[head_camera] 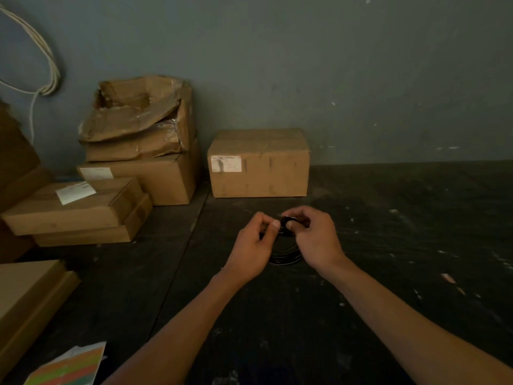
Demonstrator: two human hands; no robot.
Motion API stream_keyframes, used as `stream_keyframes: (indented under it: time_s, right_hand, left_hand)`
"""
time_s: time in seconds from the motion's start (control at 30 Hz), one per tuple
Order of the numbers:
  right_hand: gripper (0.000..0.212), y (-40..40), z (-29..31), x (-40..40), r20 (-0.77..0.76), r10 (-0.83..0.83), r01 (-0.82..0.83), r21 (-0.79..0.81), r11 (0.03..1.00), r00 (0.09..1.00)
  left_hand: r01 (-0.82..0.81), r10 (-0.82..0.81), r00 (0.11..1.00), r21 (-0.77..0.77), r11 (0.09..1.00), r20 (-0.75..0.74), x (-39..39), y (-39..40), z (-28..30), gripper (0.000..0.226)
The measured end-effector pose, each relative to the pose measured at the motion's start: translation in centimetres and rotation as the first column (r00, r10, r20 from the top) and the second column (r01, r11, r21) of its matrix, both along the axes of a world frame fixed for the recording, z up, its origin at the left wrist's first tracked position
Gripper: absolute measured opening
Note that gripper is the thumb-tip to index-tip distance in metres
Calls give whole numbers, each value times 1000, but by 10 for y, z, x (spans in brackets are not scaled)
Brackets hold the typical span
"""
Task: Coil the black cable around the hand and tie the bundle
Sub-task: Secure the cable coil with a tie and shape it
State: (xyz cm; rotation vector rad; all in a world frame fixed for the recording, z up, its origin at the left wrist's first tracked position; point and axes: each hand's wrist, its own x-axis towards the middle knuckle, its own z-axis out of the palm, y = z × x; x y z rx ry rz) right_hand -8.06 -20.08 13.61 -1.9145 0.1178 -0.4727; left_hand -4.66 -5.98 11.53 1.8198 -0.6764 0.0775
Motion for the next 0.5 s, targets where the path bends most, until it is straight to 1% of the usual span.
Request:
stream_keyframes:
  time_s: [0.03, 0.07, 0.17, 0.27, 0.33, 0.4, 0.5]
  right_hand:
    - [31, -1, 3, 1, -4, -14, 14, 30, 999, 1000]
    - [30, -2, 5, 1, -14, -24, 25, 75, 997, 1000]
    - [27, -5, 12, 1, -63, -53, 68, 276, 959, 997]
    - [21, -7, 21, 1, -105, -65, 108, 483, 869, 992]
    - [20, -8, 25, 1, -114, -60, 116, 580, 807, 992]
    - [20, -8, 27, 1, -118, -52, 117, 655, 747, 992]
    - [21, -8, 27, 3, -137, -50, 135, 734, 666, 989]
  left_hand:
    - [6, -7, 999, -32, 999, -36, 1, 0, 1, 6]
    - [6, -11, 998, -62, 998, -68, 3, 1, 2, 10]
    - [9, -30, 991, -159, 987, -132, 7, 3, 2, 30]
    - [-4, -39, 983, -235, 972, -177, 8, 2, -4, 34]
    - [-38, -42, 965, -299, 954, -258, 7, -1, -10, 33]
    - [-68, -75, 930, -368, 928, -360, 4, -5, -14, 40]
    - [-102, -179, 855, -497, 862, -486, 2, -11, -14, 47]
